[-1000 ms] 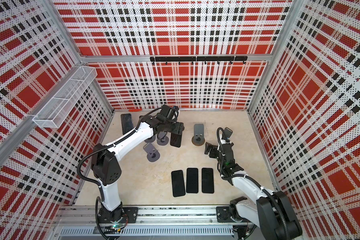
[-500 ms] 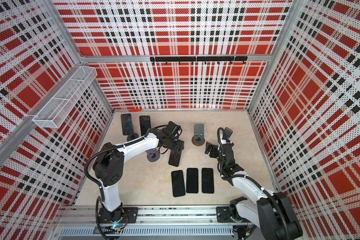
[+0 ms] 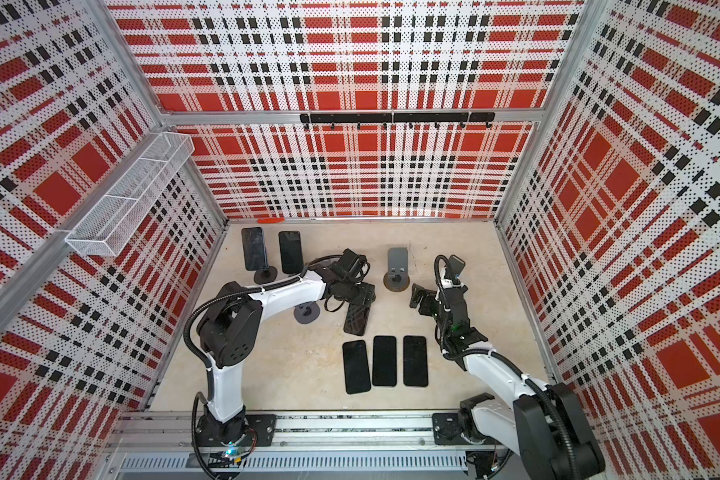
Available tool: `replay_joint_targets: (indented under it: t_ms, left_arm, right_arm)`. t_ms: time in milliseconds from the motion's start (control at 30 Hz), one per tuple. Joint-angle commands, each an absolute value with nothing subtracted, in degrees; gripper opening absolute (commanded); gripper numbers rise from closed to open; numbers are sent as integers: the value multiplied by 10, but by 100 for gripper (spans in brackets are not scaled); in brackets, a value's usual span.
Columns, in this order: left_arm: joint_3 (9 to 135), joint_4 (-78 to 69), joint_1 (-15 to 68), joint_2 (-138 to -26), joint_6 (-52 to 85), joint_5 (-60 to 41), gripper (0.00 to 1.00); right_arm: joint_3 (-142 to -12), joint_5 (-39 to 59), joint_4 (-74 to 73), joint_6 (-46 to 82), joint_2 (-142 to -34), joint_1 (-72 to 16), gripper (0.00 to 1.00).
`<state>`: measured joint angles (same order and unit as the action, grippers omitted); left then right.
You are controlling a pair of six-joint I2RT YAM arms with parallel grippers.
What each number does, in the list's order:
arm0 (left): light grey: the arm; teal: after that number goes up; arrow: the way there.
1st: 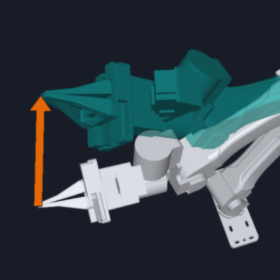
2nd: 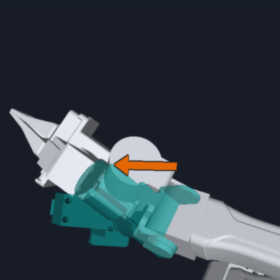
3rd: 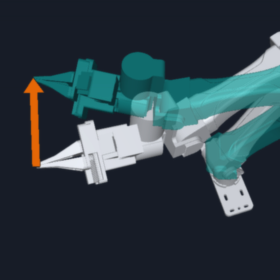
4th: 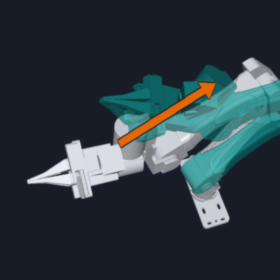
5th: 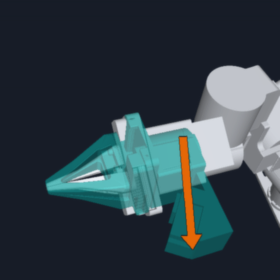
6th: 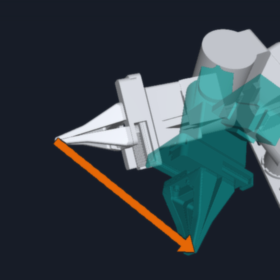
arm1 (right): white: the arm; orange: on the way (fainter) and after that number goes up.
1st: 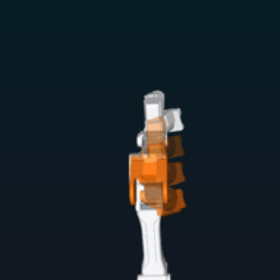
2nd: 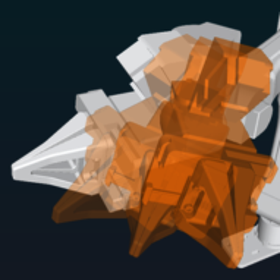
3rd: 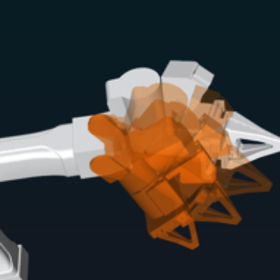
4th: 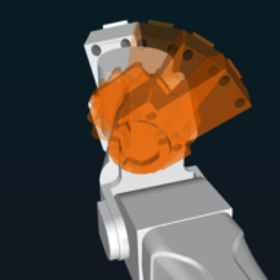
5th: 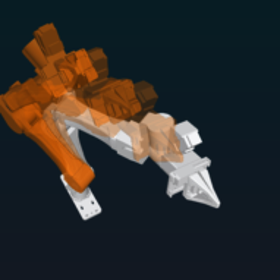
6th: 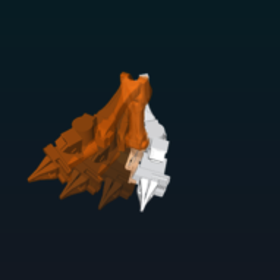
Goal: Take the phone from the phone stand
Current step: 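Lower the held black phone flat beyond the lying row with the left gripper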
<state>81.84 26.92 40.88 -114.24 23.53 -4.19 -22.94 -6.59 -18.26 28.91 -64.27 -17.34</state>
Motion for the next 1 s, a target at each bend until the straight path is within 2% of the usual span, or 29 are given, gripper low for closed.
replay_joint_targets:
  t_ms: [0,167,500,967]
  left_arm:
    - [810,233,422,-1160,257,-54,59]
    - [801,232,427,-1165,265,-27,60]
    - [789,228,437,-1166,287,89,62]
    - [768,180,439,-1191,328,85,64]
  right_arm:
    - [-232,-62,-185,290,-644,-175,100]
    - [-229,-64,-185,291,-639,-176,100]
    - [-230,-57,-185,292,-635,-175,100]
    - [-228,-54,-185,294,-630,-175,100]
